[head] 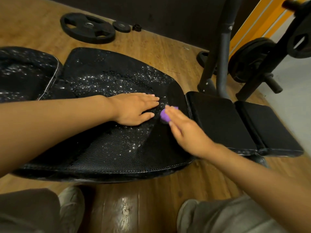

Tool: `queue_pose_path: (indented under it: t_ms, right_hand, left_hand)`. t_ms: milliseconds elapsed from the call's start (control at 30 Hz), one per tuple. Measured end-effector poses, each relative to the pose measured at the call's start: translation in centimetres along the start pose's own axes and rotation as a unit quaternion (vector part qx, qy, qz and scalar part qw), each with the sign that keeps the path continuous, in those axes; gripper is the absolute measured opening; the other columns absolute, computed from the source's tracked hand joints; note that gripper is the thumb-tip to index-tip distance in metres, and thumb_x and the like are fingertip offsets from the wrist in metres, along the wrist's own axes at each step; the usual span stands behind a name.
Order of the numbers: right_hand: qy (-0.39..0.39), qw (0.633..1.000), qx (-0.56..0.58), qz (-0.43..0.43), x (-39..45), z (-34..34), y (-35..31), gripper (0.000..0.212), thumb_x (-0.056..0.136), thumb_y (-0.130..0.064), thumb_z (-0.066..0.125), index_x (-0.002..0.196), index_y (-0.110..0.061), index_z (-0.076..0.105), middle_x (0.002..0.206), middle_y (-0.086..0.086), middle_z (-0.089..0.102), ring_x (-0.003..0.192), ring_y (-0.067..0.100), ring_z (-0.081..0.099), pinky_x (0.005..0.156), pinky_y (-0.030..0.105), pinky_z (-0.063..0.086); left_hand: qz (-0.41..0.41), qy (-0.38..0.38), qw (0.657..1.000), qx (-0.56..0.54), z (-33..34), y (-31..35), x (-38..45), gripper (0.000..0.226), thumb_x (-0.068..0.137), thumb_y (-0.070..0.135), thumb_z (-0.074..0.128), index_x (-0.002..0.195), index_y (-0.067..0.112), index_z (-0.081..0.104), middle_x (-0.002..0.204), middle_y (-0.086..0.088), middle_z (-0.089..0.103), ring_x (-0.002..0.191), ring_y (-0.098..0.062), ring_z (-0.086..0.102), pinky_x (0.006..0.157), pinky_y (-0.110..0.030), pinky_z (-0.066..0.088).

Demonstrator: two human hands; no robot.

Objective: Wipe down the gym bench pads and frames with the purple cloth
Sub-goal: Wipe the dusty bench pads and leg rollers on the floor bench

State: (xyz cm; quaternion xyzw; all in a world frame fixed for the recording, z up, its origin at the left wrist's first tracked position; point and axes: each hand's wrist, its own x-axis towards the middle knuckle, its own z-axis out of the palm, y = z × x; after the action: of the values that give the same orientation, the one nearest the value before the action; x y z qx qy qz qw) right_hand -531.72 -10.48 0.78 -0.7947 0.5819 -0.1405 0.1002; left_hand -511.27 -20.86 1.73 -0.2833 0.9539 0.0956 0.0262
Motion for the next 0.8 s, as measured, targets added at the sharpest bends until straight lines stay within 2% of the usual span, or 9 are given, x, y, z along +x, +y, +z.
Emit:
queue_pose_path:
  t_ms: [100, 167, 233, 333, 467, 533, 667, 733, 800]
  right_hand:
    - [0.05, 0.992, -0.007, 0.116, 3.6, 0.2, 2.5, 0.045, 0.1, -0.011, 0.039, 0.144, 0.0, 0.034, 0.153, 0.014, 0.029, 0.144, 0.021, 0.023, 0.111, 0.013, 0.006]
    - [0.055, 0.99, -0.02, 0.132, 3.7, 0.7, 1.5, 0.046, 0.1, -0.012, 0.039, 0.144, 0.001, 0.032, 0.154, 0.014, 0.027, 0.144, 0.023, 0.022, 0.111, 0.015, 0.005]
    - [0.044, 0.996, -0.023, 0.07, 1.3, 1.0, -0.9, 0.048, 0.099, -0.013, 0.039, 0.144, 0.001, 0.033, 0.153, 0.014, 0.029, 0.143, 0.024, 0.023, 0.115, 0.016, 0.005]
    - [-0.016, 0.999, -0.004, -0.037, -3.7, 0.5, -4.4, 0.05, 0.099, -0.022, 0.036, 0.145, -0.004, 0.033, 0.154, 0.005, 0.028, 0.145, 0.013, 0.019, 0.118, 0.019, 0.01]
    - [-0.049, 0.994, 0.006, -0.098, -3.0, -0.5, -3.0, 0.049, 0.1, -0.022, 0.035, 0.145, -0.004, 0.034, 0.154, 0.006, 0.029, 0.144, 0.011, 0.02, 0.118, 0.022, 0.013]
    - [-0.026, 0.998, -0.012, -0.052, 0.7, -0.3, -0.7, 0.047, 0.099, -0.014, 0.039, 0.144, 0.001, 0.034, 0.152, 0.013, 0.03, 0.144, 0.018, 0.023, 0.118, 0.021, 0.009]
    - [0.038, 0.991, 0.009, 0.128, 9.5, 0.6, 3.1, 0.047, 0.102, -0.012, 0.035, 0.146, 0.002, 0.027, 0.155, 0.016, 0.022, 0.146, 0.024, 0.014, 0.115, 0.021, 0.005]
    - [0.058, 0.986, -0.009, 0.158, 11.7, 0.9, 3.3, 0.045, 0.102, -0.014, 0.033, 0.144, 0.002, 0.029, 0.155, 0.016, 0.022, 0.146, 0.026, 0.014, 0.117, 0.027, 0.008]
    - [0.045, 0.989, -0.014, 0.138, 10.7, 0.9, 2.7, 0.046, 0.102, -0.015, 0.033, 0.145, 0.001, 0.028, 0.156, 0.014, 0.019, 0.146, 0.024, 0.013, 0.116, 0.024, 0.005]
  left_hand:
    - [-0.004, 0.001, 1.0, 0.002, -0.3, 0.2, -0.1, 0.059, 0.102, 0.043, 0.025, 0.154, 0.018, 0.013, 0.162, 0.005, 0.006, 0.148, -0.007, -0.001, 0.12, -0.024, 0.001]
    - [-0.002, -0.001, 1.0, 0.004, -0.2, 0.3, -0.1, 0.059, 0.102, 0.043, 0.025, 0.154, 0.017, 0.013, 0.162, 0.004, 0.006, 0.148, -0.008, 0.0, 0.12, -0.025, 0.001]
    - [-0.001, 0.004, 1.0, 0.007, -0.1, 0.2, 0.0, 0.06, 0.102, 0.044, 0.025, 0.154, 0.017, 0.013, 0.162, 0.003, 0.006, 0.148, -0.008, 0.0, 0.121, -0.026, 0.002]
    - [-0.003, 0.016, 1.0, 0.012, 0.1, 0.1, 0.0, 0.06, 0.102, 0.045, 0.024, 0.154, 0.018, 0.012, 0.162, 0.005, 0.005, 0.148, -0.007, -0.001, 0.12, -0.025, 0.0]
    - [-0.015, 0.049, 0.999, 0.006, 0.1, 0.5, -0.4, 0.059, 0.101, 0.046, 0.027, 0.154, 0.02, 0.016, 0.162, 0.006, 0.007, 0.148, -0.007, 0.004, 0.114, -0.018, -0.003]
    - [-0.025, 0.061, 0.998, 0.004, 0.1, 0.5, -0.6, 0.06, 0.101, 0.047, 0.028, 0.153, 0.02, 0.017, 0.161, 0.006, 0.009, 0.148, -0.008, 0.006, 0.115, -0.02, -0.001]
    - [-0.032, 0.055, 0.998, 0.013, 0.3, 0.5, -0.7, 0.062, 0.099, 0.05, 0.025, 0.153, 0.021, 0.018, 0.161, 0.005, 0.011, 0.148, -0.009, 0.008, 0.121, -0.027, 0.009]
    - [-0.029, 0.055, 0.998, 0.02, 0.3, 0.5, -0.6, 0.062, 0.099, 0.049, 0.025, 0.153, 0.02, 0.018, 0.161, 0.005, 0.011, 0.148, -0.009, 0.007, 0.121, -0.027, 0.008]
    - [-0.026, 0.058, 0.998, 0.022, 0.2, 0.5, -0.6, 0.061, 0.1, 0.049, 0.026, 0.153, 0.02, 0.018, 0.161, 0.004, 0.011, 0.148, -0.008, 0.007, 0.12, -0.024, 0.006]
